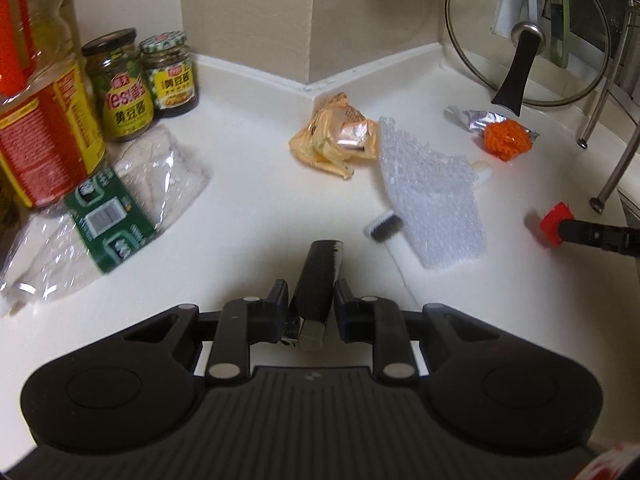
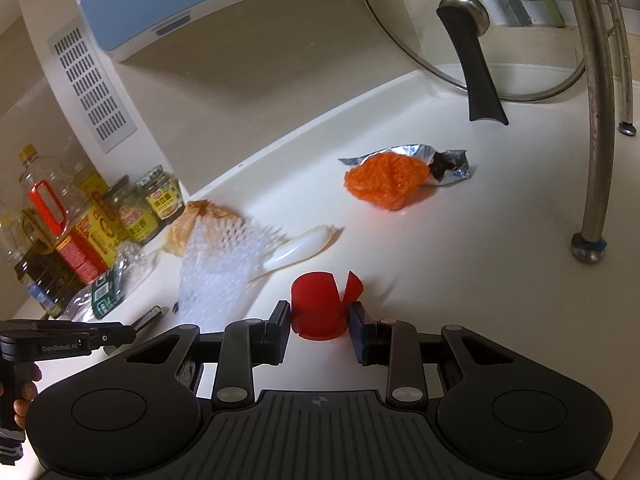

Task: Collect trash
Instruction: 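Grasp the black toothbrush handle with the left tool, then carry the toothbrush and red cup over the wastebasket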

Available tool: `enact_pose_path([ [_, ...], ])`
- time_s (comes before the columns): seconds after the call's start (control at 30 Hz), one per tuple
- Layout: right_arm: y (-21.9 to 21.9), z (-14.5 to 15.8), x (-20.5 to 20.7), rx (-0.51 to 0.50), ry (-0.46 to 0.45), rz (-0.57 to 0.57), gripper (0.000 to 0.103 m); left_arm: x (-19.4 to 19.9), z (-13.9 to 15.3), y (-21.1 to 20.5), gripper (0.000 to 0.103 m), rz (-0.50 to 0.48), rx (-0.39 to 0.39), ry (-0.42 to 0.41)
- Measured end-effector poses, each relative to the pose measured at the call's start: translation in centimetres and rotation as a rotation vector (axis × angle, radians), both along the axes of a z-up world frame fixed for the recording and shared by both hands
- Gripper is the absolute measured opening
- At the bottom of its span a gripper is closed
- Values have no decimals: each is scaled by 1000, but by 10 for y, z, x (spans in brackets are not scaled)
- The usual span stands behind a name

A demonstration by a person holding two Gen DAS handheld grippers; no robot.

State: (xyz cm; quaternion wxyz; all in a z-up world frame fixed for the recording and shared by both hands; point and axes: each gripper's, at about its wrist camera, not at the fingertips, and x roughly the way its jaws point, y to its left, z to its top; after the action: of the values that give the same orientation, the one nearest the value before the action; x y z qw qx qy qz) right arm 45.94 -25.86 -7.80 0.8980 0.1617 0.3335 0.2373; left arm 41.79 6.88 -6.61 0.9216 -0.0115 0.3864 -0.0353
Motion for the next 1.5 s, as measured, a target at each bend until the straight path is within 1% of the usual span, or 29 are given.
enact_pose_path([
  [0.1,3,0,-9,1,-3,5,32,-11,-2,1,22,0,20,9],
  [0.17,6,-1,-14,0,3,4,32,-14,-5,1,22,-6,17,28],
  [0.23,7,-1,-17,1,8,6,32,-13,-9,1,22,-8,20,40],
  [0.33,7,-1,-20,-3,9,4,32,-11,-9,0,22,-6,19,37],
  [0.4,5,0,-20,-3,9,-3,32,-6,-8,-1,26,-7,15,39],
  [0.5,2,0,-20,-11,7,-10,32,-1,-9,-3,26,-18,35,36],
  [0.57,0,0,-21,-12,9,-17,32,2,-9,-4,24,-25,38,37],
  [0.6,-1,0,-21,-12,9,-21,32,3,-8,-4,21,-30,36,38],
  [0.73,-3,0,-24,-16,9,-25,32,1,-9,-6,20,-33,51,32],
  [0.83,-2,2,-29,-17,5,-23,32,-6,-7,-4,20,-21,35,22],
  [1.03,6,7,-41,-13,-5,-16,32,-31,6,3,20,-13,11,-15],
  [1.2,16,12,-59,-7,-16,0,32,-62,19,10,20,-5,-24,-51],
  [1.33,26,17,-81,1,-29,29,32,-93,26,12,20,-10,-60,-75],
  [1.5,42,21,-118,14,-41,83,32,-133,27,11,20,-12,-101,-84],
])
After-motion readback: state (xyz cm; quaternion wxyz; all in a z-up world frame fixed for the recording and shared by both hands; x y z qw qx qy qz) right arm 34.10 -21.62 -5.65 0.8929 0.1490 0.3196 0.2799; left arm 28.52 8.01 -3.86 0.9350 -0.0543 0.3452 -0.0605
